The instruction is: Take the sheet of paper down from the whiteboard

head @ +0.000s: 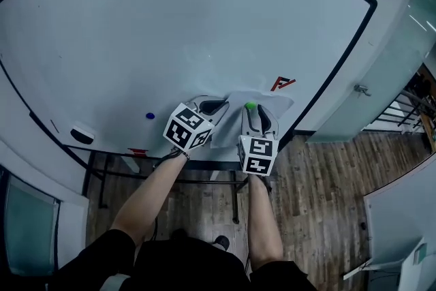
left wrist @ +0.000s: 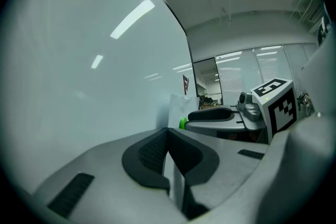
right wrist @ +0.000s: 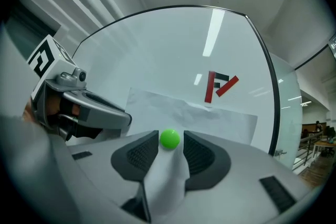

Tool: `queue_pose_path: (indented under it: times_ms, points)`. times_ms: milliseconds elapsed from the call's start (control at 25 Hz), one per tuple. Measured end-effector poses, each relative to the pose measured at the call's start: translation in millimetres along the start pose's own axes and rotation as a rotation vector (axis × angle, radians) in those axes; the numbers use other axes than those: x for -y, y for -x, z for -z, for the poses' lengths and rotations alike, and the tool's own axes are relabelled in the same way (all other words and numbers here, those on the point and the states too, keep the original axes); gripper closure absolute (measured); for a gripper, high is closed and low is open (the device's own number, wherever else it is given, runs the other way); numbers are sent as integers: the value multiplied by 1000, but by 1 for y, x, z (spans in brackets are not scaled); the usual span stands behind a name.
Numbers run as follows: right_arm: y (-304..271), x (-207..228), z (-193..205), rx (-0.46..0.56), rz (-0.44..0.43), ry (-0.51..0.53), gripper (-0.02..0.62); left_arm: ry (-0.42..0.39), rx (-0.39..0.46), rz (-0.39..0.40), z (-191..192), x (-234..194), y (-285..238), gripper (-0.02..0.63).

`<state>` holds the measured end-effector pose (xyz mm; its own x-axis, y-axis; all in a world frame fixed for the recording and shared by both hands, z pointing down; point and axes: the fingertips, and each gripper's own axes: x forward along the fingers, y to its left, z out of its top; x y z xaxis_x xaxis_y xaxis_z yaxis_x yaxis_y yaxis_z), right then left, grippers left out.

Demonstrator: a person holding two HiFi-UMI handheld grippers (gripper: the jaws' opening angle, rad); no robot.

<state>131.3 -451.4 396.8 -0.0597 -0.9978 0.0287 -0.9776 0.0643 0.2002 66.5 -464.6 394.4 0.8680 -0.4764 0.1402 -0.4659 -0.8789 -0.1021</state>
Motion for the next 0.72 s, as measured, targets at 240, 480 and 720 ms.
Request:
queue_pose_path:
  times_ms: [240,480,720]
  points:
    - [-4,-5,-1,29,44,19,453,3,1,-25,1,-2,1,586]
    - [-9,-1,3,12,53,12,460,11,-4,-43,0,-3,0,586]
    - [-9,-1,3,18,45,16,462,16,-2,-57,-1,-4,0,586]
